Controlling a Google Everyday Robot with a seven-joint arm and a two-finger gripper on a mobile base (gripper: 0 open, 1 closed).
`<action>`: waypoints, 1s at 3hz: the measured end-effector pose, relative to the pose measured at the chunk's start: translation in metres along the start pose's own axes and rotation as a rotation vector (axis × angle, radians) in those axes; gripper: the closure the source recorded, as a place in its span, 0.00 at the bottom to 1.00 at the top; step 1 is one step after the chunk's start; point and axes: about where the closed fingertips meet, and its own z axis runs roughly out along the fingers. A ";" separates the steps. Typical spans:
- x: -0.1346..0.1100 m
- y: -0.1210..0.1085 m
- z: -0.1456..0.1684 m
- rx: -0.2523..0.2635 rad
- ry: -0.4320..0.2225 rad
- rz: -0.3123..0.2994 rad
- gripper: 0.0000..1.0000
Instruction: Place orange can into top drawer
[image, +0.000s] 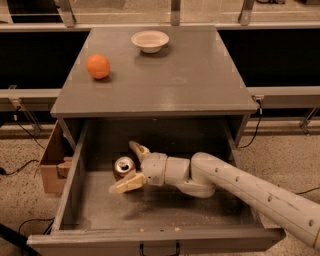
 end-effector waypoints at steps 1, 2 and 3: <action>0.000 0.000 0.000 0.000 0.000 0.000 0.00; -0.022 0.035 -0.022 -0.059 0.017 -0.028 0.00; -0.058 0.075 -0.057 -0.105 0.100 -0.053 0.00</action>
Offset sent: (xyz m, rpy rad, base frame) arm -0.0619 -0.0212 0.0546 -0.0186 -0.0670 0.1098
